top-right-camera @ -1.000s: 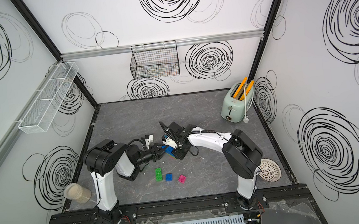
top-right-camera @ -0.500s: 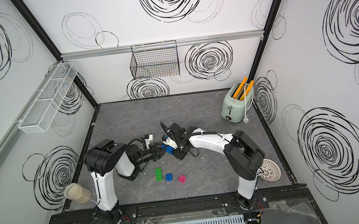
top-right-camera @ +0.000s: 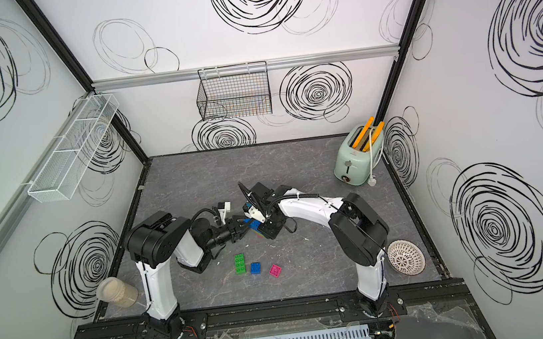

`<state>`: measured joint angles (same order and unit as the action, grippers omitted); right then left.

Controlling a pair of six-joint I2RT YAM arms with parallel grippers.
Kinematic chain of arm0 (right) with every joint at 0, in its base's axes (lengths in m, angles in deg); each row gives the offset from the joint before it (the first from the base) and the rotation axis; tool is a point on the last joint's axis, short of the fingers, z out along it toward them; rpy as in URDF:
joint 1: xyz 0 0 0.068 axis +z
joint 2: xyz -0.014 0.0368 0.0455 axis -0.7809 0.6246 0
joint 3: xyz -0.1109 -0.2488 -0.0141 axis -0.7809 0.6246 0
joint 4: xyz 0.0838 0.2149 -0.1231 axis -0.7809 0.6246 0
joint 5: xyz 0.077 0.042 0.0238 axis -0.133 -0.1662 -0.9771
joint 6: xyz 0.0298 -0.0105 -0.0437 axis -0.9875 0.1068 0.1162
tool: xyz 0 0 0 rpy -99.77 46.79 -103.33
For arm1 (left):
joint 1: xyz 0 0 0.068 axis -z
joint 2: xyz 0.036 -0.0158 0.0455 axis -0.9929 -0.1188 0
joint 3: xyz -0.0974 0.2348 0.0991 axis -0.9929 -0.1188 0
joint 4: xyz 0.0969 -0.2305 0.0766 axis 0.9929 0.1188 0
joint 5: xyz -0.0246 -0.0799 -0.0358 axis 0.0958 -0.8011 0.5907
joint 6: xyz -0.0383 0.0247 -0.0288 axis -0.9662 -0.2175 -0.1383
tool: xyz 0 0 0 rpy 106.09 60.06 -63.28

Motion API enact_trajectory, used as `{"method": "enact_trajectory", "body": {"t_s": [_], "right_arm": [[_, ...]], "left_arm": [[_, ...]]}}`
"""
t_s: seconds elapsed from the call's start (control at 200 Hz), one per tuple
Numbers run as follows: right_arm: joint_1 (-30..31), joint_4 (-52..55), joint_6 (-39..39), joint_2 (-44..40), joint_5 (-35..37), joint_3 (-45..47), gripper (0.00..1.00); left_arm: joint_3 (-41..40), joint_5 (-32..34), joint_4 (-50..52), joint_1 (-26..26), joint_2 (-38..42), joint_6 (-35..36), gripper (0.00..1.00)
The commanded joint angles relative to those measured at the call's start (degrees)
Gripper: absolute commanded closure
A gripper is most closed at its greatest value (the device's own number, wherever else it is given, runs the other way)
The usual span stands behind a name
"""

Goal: Assemble a heart with lego
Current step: Assemble the lego brick with the lego brick.

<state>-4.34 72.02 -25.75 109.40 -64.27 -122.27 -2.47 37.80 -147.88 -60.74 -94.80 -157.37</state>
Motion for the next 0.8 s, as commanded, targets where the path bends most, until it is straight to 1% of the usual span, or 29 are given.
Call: {"method": "enact_trajectory", "body": {"t_s": [0.0,0.1,0.215,0.3,0.56,0.7,0.795], "right_arm": [[-0.6,-7.7,0.1,1.4,-0.2,0.1,0.58],[-1.5,-10.4,-0.2,-2.2,-0.6,1.7,0.50],[-3.4,-12.7,-0.5,-5.9,-2.4,3.4,0.48],[-4.4,-12.1,-0.1,-7.0,-3.0,3.8,0.43],[-6.0,-10.3,-0.7,-11.3,-4.9,6.6,0.34],[-6.7,-10.7,-2.9,-14.1,-3.6,9.2,0.30],[-6.8,-10.7,-4.2,-14.7,-2.3,10.1,0.29]], "left_arm": [[0.3,-7.6,-6.5,3.2,1.3,-0.9,0.54],[0.5,-7.5,-6.8,3.0,0.7,-1.2,0.54],[0.6,-7.6,-7.2,2.8,0.3,-1.5,0.54],[0.6,-7.6,-7.2,2.8,0.2,-1.5,0.54],[0.6,-7.4,-6.4,2.7,0.2,-1.0,0.54],[0.5,-7.0,-4.1,2.7,0.3,1.0,0.54],[0.3,-6.8,-3.4,2.6,0.4,1.8,0.54]]}}
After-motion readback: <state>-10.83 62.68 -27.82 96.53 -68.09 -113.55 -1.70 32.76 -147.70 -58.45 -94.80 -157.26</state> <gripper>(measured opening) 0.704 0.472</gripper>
